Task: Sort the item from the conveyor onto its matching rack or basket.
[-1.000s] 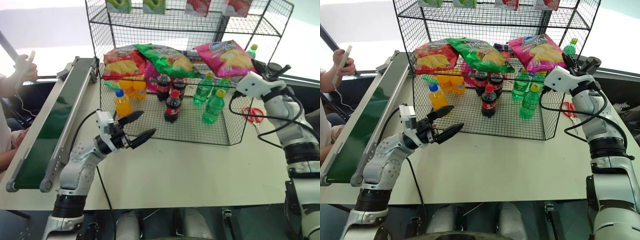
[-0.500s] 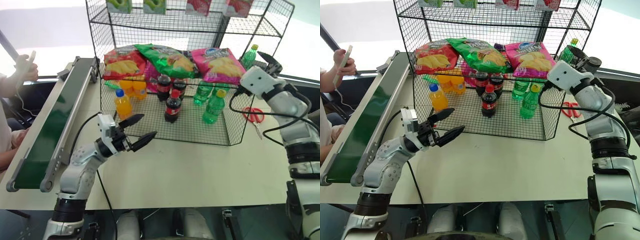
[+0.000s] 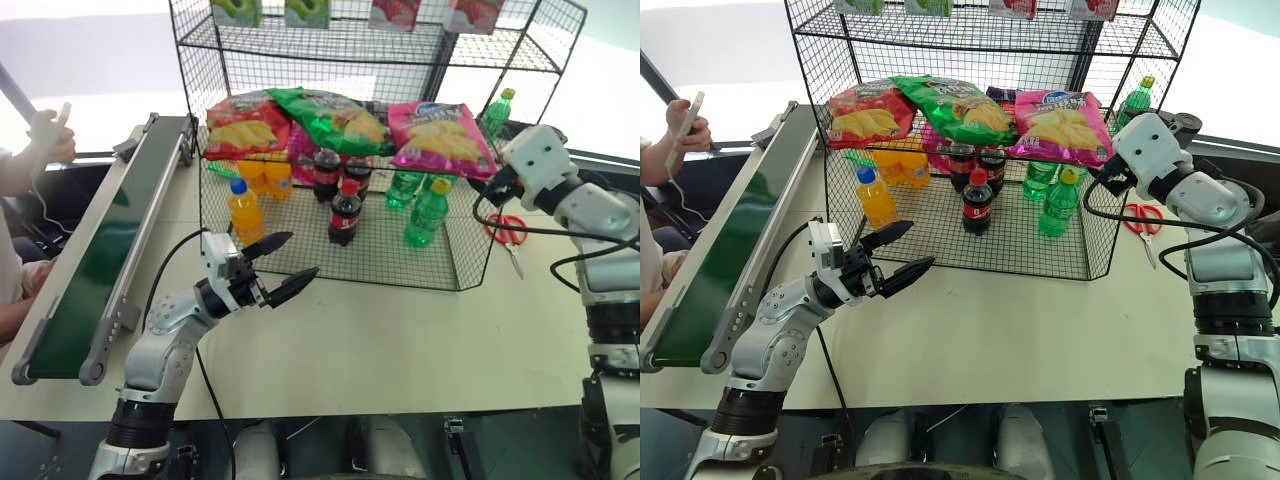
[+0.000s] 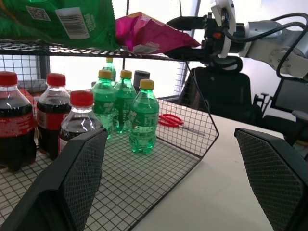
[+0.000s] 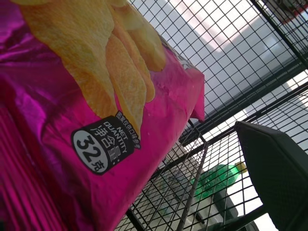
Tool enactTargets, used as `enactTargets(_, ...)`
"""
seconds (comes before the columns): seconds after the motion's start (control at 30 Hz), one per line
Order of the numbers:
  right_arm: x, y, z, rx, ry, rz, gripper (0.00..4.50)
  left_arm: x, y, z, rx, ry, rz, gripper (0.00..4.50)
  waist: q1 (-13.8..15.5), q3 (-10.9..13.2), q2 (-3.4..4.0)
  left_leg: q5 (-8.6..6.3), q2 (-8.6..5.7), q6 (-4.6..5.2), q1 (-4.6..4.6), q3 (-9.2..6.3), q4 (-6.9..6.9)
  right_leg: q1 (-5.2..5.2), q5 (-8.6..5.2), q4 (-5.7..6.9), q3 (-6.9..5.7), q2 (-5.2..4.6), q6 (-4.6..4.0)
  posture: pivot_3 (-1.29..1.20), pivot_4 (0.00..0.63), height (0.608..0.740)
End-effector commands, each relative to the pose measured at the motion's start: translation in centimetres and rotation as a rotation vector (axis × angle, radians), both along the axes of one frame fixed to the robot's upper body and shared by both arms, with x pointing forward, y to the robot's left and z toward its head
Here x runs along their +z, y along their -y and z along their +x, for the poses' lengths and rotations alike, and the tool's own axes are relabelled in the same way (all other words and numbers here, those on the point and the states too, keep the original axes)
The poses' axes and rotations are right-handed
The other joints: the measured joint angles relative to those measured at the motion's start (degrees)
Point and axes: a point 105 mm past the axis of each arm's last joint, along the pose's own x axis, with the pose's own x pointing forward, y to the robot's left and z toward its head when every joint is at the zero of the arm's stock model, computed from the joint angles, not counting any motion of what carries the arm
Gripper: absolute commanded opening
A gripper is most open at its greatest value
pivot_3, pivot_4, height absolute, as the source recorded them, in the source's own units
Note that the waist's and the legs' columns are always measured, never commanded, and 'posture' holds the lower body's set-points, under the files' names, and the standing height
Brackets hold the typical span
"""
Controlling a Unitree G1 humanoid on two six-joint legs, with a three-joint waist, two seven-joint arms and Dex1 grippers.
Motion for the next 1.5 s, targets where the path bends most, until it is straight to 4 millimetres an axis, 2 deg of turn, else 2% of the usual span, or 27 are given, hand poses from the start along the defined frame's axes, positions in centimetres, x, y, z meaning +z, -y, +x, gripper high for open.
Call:
enactTargets(0.03,2.2,-0.7,-1.0,0.044,0.120,-0.088,4.44,0.6,0.4,-0.4,-0.019,0.046,0.013,4.50,0.0,0.0,0.00,0.00,0.00,0.00,0.00,0.00,0.00,0.00,0.00,0.00,0.00,0.00,0.00,0.00,0.150,0.726)
enactTargets(0.07,2.3,-0.8,-1.1,0.046,0.128,-0.090,4.44,0.6,0.4,-0.4,-0.019,0.046,0.014,4.50,0.0,0.0,0.00,0.00,0.00,-0.01,0.00,0.00,0.00,0.00,0.00,0.00,0.00,0.00,0.00,0.00,0.150,0.726)
enactTargets(0.17,2.5,-1.1,-1.0,0.067,0.138,-0.064,3.65,0.6,0.4,-0.4,-0.015,0.049,0.019,4.50,0.0,0.0,0.00,0.01,0.00,-0.01,0.00,0.01,0.00,0.00,0.00,0.00,0.00,0.00,0.00,0.00,0.150,0.726)
enactTargets(0.4,2.2,-1.8,-0.9,0.093,0.146,-0.096,0.21,0.6,0.3,-0.4,-0.009,0.047,0.023,4.50,0.0,0.0,0.00,0.01,0.00,-0.01,0.00,0.01,0.00,0.00,0.00,0.00,0.00,0.00,0.00,0.00,0.150,0.726)
enactTargets(0.43,2.1,-1.9,-0.9,0.092,0.150,-0.107,0.05,0.5,0.3,-0.5,-0.008,0.047,0.023,4.50,0.0,0.0,0.00,0.01,0.00,-0.02,0.00,0.01,0.00,0.00,0.00,0.00,0.00,0.00,0.00,0.00,0.150,0.726)
enactTargets(0.67,3.2,-1.4,-0.2,0.019,0.241,-0.207,0.05,0.6,0.4,-0.5,-0.007,0.042,0.016,4.50,0.0,0.0,0.00,0.01,0.00,-0.02,0.00,0.02,0.00,0.00,0.00,0.00,0.00,0.00,0.00,0.00,0.150,0.726)
enactTargets(0.8,3.2,-0.8,1.2,-0.036,0.273,-0.351,0.05,0.7,0.5,-0.5,-0.005,0.046,0.016,4.50,-0.1,0.0,0.01,0.02,0.00,-0.03,0.01,0.04,0.00,-0.01,0.00,0.01,0.01,0.00,0.00,0.00,0.150,0.726)
enactTargets(0.93,2.9,-1.1,2.0,-0.007,0.259,-0.337,0.05,0.8,0.6,-0.5,-0.004,0.051,0.016,4.50,-0.1,0.0,0.01,0.03,0.00,-0.06,0.01,0.05,0.00,-0.02,0.00,0.01,0.01,0.01,0.00,0.00,0.150,0.726)
enactTargets(1.1,2.6,-0.3,2.0,0.009,0.217,-0.294,0.05,0.8,0.4,-0.6,0.006,0.050,0.015,4.50,-0.1,0.0,0.01,0.04,0.01,-0.06,0.01,0.06,0.02,0.00,0.00,0.01,0.02,0.00,0.00,0.00,0.150,0.726)
enactTargets(1.2,2.7,0.2,1.7,0.027,0.198,-0.258,1.11,0.7,0.4,-0.6,0.007,0.048,0.015,4.50,-0.1,0.0,0.01,0.04,0.01,-0.06,0.01,0.06,0.02,0.00,0.00,0.01,0.02,0.00,0.00,0.00,0.150,0.726)
enactTargets(1.4,3.3,0.6,0.3,0.109,0.134,-0.229,4.16,0.6,0.6,-0.6,0.004,0.041,0.012,4.50,0.0,0.0,0.02,0.03,0.01,-0.06,0.00,0.05,0.02,0.01,0.00,0.00,0.02,0.00,0.00,0.00,0.150,0.726)
enactTargets(1.43,3.5,0.7,0.1,0.125,0.111,-0.186,4.44,0.5,0.7,-0.6,0.002,0.040,0.010,4.50,0.0,0.0,0.02,0.03,0.01,-0.05,0.01,0.06,0.02,0.00,0.00,0.00,0.02,-0.01,0.00,0.00,0.150,0.726)
enactTargets(1.5,3.8,0.7,-0.4,0.170,0.080,-0.128,4.44,0.5,0.7,-0.6,0.000,0.034,0.003,4.50,0.0,0.0,0.02,0.03,0.02,-0.05,0.02,0.04,0.02,0.01,0.00,0.01,0.01,0.00,0.00,0.00,0.150,0.726)
